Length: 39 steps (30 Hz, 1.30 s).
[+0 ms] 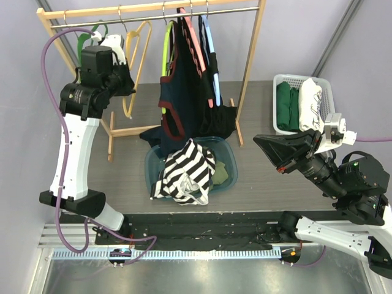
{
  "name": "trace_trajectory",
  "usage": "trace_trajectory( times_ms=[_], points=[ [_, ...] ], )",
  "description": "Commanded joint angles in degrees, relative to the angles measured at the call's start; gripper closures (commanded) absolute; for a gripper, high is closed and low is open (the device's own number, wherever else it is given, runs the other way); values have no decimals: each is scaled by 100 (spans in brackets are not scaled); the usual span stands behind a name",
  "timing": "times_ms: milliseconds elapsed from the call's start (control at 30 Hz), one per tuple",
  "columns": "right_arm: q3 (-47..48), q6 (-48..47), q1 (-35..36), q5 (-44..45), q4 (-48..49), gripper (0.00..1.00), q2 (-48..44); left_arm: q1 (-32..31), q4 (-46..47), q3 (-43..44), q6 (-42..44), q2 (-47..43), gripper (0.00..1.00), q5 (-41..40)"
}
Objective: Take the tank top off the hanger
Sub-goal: Place the hanger at the clothesline, then pick up the hanger from the clothesline.
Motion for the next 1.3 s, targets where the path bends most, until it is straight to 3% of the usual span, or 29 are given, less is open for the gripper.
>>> trace_trajectory(
  times_ms=[0,33,67,167,333,433,500,633,733,800,933,1100,1267],
  points=[
    [61,23,-8,209,103,92,19,37,135,-50,62,-281,86,-344],
    [52,40,-8,235,94,91,19,37,144,-41,88,-325,74,-371],
    [61,58,-8,270,85,88,19,37,153,-41,158,-421,54,-415],
    [70,120,-16,402,42,84,37,46,232,-50,247,-650,36,-530],
    [227,164,-8,692,-11,78,185,37,451,73,528,-993,34,-670],
    [761,50,-8,832,-134,76,755,46,636,135,598,-1213,33,-618],
    [1263,-135,-8,982,-441,71,1607,37,689,196,590,-1344,34,-495],
    [3525,-425,-8,1413,-1161,69,3522,46,636,355,520,-1511,36,-345],
    [4994,-478,-16,1598,-1592,52,4876,46,663,66,572,-1766,37,-275],
    [5517,-365,-16,1554,-1707,51,5552,37,680,-75,625,-1898,37,-196],
    [6194,-206,1,1501,-1532,47,6204,37,707,-418,800,-2162,37,-152],
    [6932,-249,203,2080,-1690,44,6768,46,628,-568,897,-2286,40,-56],
    [7075,-495,493,2590,-1664,43,6875,37,663,-832,880,-2408,41,59]
  ],
)
